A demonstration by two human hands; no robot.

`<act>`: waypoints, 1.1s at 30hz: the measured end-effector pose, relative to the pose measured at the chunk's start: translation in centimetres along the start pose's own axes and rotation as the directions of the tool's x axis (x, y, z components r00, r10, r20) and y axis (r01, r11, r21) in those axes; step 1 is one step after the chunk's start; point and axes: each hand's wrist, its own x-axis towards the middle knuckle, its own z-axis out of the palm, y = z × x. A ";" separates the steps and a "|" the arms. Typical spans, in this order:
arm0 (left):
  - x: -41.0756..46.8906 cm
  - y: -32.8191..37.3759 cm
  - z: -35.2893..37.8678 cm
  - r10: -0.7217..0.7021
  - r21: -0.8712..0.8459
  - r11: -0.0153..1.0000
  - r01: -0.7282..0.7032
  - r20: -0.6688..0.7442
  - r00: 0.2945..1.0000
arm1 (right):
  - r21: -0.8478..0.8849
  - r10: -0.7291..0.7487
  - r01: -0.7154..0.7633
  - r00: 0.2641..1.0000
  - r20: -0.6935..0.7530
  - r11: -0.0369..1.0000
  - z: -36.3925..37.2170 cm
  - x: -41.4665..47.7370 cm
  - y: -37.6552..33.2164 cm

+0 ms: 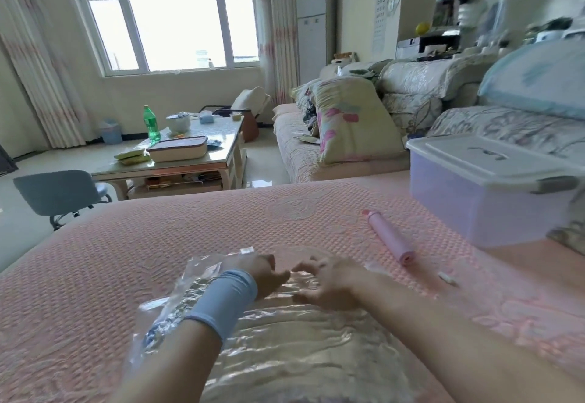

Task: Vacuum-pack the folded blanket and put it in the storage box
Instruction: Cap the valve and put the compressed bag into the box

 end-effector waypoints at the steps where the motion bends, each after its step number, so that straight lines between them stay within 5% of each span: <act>1: 0.3 0.5 -0.4 -0.004 -0.005 1.000 0.004 -0.004 1.000 | 0.053 0.006 -0.005 1.000 -0.025 0.999 -0.5 -0.6 0.9; 8: 4.3 12.0 -7.5 0.142 -0.219 0.956 -0.197 -0.247 0.959 | 0.062 0.258 -0.257 0.863 -0.435 0.964 -8.3 -4.4 12.7; 15: 8.8 24.6 -11.7 0.264 -0.181 0.912 -0.367 -0.426 0.865 | -0.137 0.485 -0.627 0.707 -0.515 0.767 -12.4 -6.8 25.2; 19: 11.0 29.4 -11.5 0.340 -0.099 0.897 -0.430 -0.467 0.816 | -0.124 0.651 -0.746 0.640 -0.408 0.655 -11.4 -6.7 30.0; 33: 13.5 34.3 -7.0 0.499 0.007 0.826 -0.564 -0.475 0.725 | -0.079 0.467 -0.657 0.609 -0.641 0.750 -7.2 -8.3 32.5</act>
